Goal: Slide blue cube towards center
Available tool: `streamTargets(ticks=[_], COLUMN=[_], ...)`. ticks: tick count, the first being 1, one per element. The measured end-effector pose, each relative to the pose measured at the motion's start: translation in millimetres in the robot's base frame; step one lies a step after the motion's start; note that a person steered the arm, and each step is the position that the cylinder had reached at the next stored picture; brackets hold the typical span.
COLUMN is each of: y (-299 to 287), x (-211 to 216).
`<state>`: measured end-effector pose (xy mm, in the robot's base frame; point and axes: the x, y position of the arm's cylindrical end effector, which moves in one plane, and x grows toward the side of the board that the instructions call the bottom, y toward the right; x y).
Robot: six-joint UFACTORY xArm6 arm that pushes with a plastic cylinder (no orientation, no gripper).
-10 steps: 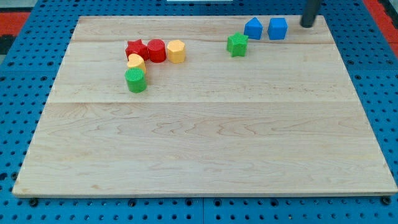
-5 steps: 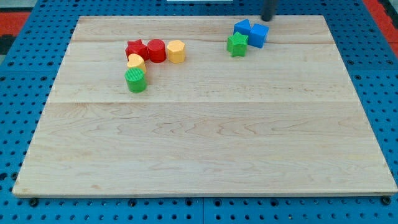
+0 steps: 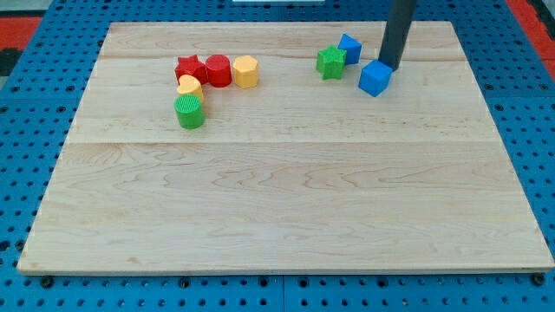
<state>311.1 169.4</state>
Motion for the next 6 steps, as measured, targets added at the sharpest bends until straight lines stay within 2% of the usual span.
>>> streamTargets(ticks=[1, 2, 3, 4, 5, 6], y=[29.9, 31.8, -17.2, 8.1, -41.3, -113.3], x=[20.2, 33.3, 37.9, 8.6, 5.6, 41.3])
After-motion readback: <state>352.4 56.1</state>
